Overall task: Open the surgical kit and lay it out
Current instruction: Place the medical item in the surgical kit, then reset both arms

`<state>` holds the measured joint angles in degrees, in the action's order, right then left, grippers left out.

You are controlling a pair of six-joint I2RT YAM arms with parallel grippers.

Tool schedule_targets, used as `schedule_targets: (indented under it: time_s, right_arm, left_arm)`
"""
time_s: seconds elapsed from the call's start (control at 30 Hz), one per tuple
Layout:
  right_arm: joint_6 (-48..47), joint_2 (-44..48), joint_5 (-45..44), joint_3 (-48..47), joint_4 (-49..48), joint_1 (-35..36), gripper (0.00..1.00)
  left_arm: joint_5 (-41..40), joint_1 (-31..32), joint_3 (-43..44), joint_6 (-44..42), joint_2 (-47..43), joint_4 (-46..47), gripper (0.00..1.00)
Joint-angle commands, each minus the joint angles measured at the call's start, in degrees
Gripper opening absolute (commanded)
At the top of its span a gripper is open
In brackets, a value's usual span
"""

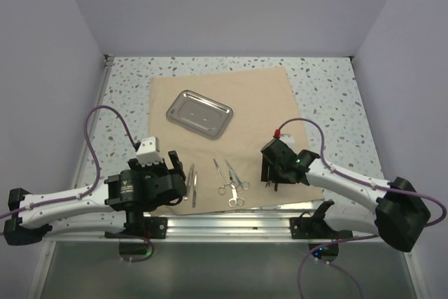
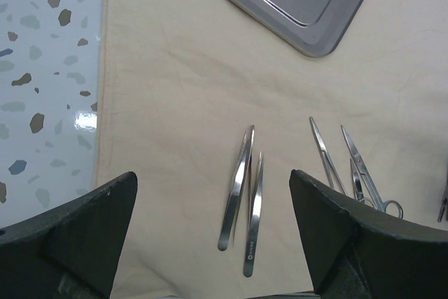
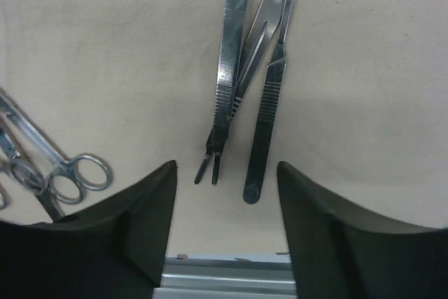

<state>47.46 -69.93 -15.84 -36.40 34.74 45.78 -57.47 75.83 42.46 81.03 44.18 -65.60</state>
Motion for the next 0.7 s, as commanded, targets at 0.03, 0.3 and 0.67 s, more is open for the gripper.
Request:
schedule_targets:
  time_s: [0.03,0.3,0.67]
  right_arm:
    - [0.97,10.13,0.28,-0.16,1.9,0.63,0.86]
    - [-9.82,23.87,-6.74,-4.9,4.46,0.89,0.98]
    - [-24.61,30.38,3.7,-3.15,-14.52,0.89,0.98]
  left_arm:
    - [-2.82,0.28,0.35,2.46,0.81,-1.11,0.94]
    - [-4.13,0.19,1.22,5.36,2.66,-3.56,0.94]
    - [-9.06,0.19,12.47,5.63,13.73,-9.8,0.95]
